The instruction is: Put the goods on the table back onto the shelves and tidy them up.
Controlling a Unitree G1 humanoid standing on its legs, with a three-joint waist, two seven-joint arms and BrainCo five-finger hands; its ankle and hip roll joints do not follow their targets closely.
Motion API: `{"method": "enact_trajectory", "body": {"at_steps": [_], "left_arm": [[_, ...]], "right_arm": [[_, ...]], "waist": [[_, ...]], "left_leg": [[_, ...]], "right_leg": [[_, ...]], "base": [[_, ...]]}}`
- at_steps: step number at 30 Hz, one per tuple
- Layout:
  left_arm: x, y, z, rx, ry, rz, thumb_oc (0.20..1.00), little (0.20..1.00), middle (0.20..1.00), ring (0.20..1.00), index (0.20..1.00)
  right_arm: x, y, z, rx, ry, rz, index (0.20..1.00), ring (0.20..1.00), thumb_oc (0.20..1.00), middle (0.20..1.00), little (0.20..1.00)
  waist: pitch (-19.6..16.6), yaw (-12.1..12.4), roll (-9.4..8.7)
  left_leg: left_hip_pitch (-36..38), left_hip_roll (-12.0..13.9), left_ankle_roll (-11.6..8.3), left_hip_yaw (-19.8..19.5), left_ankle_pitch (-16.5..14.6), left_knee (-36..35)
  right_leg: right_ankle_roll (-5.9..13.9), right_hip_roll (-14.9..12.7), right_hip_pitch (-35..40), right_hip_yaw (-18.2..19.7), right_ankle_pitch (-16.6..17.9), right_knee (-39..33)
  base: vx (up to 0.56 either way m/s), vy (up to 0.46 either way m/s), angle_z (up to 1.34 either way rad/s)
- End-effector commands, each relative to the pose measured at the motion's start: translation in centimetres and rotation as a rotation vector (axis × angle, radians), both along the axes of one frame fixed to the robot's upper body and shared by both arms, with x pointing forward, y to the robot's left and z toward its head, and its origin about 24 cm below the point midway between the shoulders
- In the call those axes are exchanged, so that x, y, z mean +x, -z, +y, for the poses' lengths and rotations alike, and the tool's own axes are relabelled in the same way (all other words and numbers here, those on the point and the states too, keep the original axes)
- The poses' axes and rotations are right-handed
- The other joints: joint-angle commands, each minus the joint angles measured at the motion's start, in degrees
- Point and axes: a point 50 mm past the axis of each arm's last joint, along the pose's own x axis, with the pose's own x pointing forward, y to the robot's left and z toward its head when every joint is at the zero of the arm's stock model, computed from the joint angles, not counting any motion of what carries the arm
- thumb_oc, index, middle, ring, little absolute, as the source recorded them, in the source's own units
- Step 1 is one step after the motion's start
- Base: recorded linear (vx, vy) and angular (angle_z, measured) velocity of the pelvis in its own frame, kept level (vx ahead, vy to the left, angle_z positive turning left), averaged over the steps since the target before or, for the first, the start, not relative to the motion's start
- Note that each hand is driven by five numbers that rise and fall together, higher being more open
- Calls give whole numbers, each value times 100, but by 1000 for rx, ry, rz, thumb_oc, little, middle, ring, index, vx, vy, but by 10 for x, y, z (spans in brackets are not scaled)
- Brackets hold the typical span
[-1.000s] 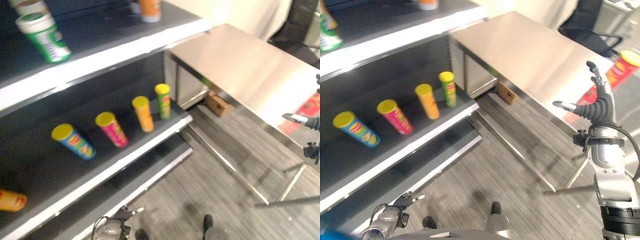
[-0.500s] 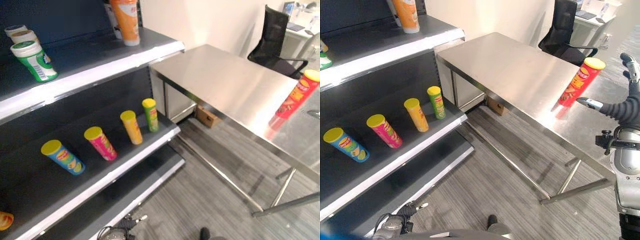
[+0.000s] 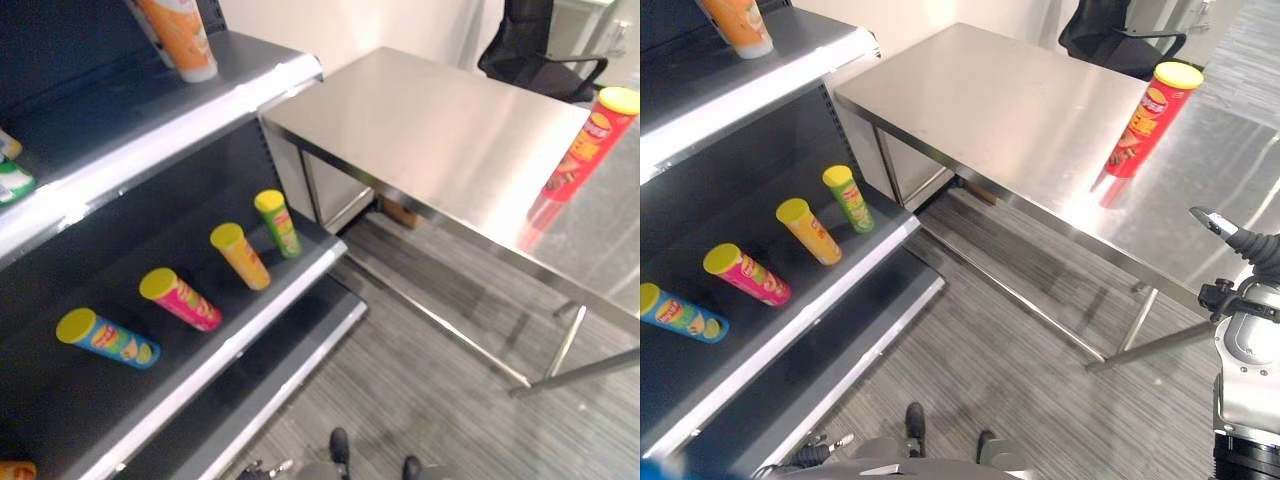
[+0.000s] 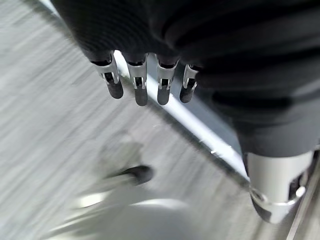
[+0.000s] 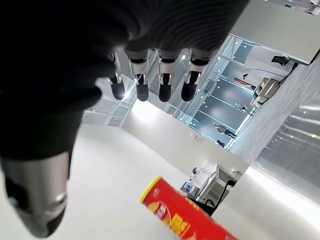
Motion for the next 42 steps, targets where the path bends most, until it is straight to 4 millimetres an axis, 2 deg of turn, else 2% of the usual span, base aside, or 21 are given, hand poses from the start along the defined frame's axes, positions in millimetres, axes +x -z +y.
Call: {"method": "enact_trajectory", "body": {"at_steps": [1,4,6,7,10,11,12,13,15,17,18,19,21,23,24,29,32,33,42], "left_arm": [[27,-13,18,78,32,-82,1000,1000,1000,1000,1000],[33,-17,23,92,22,-105,1000,1000,1000,1000,1000],[36,-19,25,103,31,-109,1000,1000,1000,1000,1000],[36,-19,27,110,34,-110,1000,1000,1000,1000,1000],[36,-19,27,116,58,-105,1000,1000,1000,1000,1000],[36,-19,27,116,60,-105,1000,1000,1000,1000,1000],[33,-17,24,115,83,-87,1000,1000,1000,1000,1000],[31,-16,23,118,92,-80,1000,1000,1000,1000,1000],[28,-14,24,121,89,-66,1000,1000,1000,1000,1000],[25,-14,26,126,93,-59,1000,1000,1000,1000,1000],[24,-14,27,127,93,-58,1000,1000,1000,1000,1000],[24,-14,27,128,94,-55,1000,1000,1000,1000,1000],[23,-14,30,137,101,-50,1000,1000,1000,1000,1000],[21,-14,32,143,96,-43,1000,1000,1000,1000,1000],[21,-14,31,142,97,-43,1000,1000,1000,1000,1000],[10,-8,26,127,93,-2,1000,1000,1000,1000,1000],[8,-6,23,115,100,6,1000,1000,1000,1000,1000],[8,-7,23,113,109,7,1000,1000,1000,1000,1000],[6,-7,24,97,121,15,1000,1000,1000,1000,1000]], "right_arm": [[8,-28,11,-139,-17,-71,1000,1000,1000,1000,1000],[8,-24,12,-128,-6,-62,1000,1000,1000,1000,1000],[6,-19,11,-107,8,-68,1000,1000,1000,1000,1000],[3,-17,9,-98,23,-68,1000,1000,1000,1000,1000],[-3,-18,3,-85,67,-87,1000,1000,1000,1000,1000],[-4,-18,2,-84,68,-87,1000,1000,1000,1000,1000],[-9,-20,-5,-83,110,-99,1000,1000,1000,1000,1000],[-12,-20,-8,-81,130,-107,1000,1000,1000,1000,1000],[-16,-21,-12,-79,157,-117,1000,1000,1000,1000,1000],[-19,-18,-14,-81,172,-104,1000,1000,1000,1000,1000],[-19,-18,-14,-80,172,-104,1000,1000,1000,1000,1000],[-20,-18,-15,-84,177,-98,1000,1000,1000,1000,1000],[-24,-16,-17,-86,192,-86,1000,1000,1000,1000,1000],[-30,-18,-21,-103,220,-88,1000,1000,1000,1000,1000],[-30,-18,-21,-103,220,-87,1000,1000,1000,1000,1000],[-47,-38,-36,-147,282,-130,1000,1000,1000,1000,1000],[-45,-34,-43,-110,257,-94,1000,1000,1000,1000,1000],[-38,-29,-50,-81,233,-35,1000,1000,1000,1000,1000],[-17,-5,-64,85,115,105,1000,1000,1000,1000,1000]], "waist": [[-228,156,-245],[-77,96,-207],[12,21,-151],[28,11,-148],[-6,17,-130],[-10,5,-114],[-59,-61,-139],[-80,-104,-145],[-69,-175,-166],[-47,-271,-218],[-38,-270,-218],[-37,-319,-254],[-62,-383,-408],[-192,-385,-541],[-186,-399,-535],[-488,-480,-414],[-532,-475,-340],[-533,-460,-309],[-440,-328,-200]], "left_leg": [[-38,-9,-12,289,-326,-39],[247,49,117,364,-457,-77],[362,86,156,293,-501,-70],[407,96,142,276,-527,-65],[440,177,21,162,-622,-65],[438,193,16,140,-626,-63],[508,160,-41,-2,-718,-84],[570,144,-51,-86,-786,-86],[711,180,-92,-205,-889,-94],[912,210,-138,-360,-1000,-95],[927,212,-136,-358,-1005,-95],[998,195,-132,-440,-1049,-96],[1075,130,-163,-551,-1063,-92],[1188,157,-198,-689,-1137,-97],[1193,163,-200,-708,-1138,-97],[1262,694,-525,-778,-1124,-97],[1214,833,-633,-785,-1069,-97],[1179,889,-680,-767,-1018,-97],[1066,981,-834,-706,-868,-97]], "right_leg": [[386,42,70,-146,-164,450],[690,-222,-539,-289,110,1875],[716,-387,-818,-366,214,2555],[670,-534,-901,-403,237,2613],[542,-930,-943,-548,198,1825],[539,-910,-897,-584,222,1752],[597,-1012,-950,-375,428,861],[678,-987,-1006,-144,657,391],[816,-985,-1201,150,1032,-100],[942,-974,-1386,451,1361,-420],[945,-970,-1358,450,1377,-450],[975,-911,-1393,637,1446,-446],[1030,-874,-1351,880,1578,-508],[1048,-884,-1147,895,1602,-488],[1046,-884,-1127,872,1600,-496],[859,-613,-711,472,1197,-640],[775,-526,-606,322,1064,-691],[740,-494,-570,270,1013,-712],[644,-490,-397,-3,913,-796]], "base": [[130,130,-53],[65,104,-46],[67,85,-5],[91,2,26],[94,-72,30],[153,-109,17],[187,-105,15],[228,-131,15],[180,-93,29],[205,-113,39],[176,-91,50],[116,-64,66],[133,-136,75],[164,-198,67],[190,-229,39],[141,-244,32],[44,-121,9],[12,-70,2],[4,-45,11]]}}
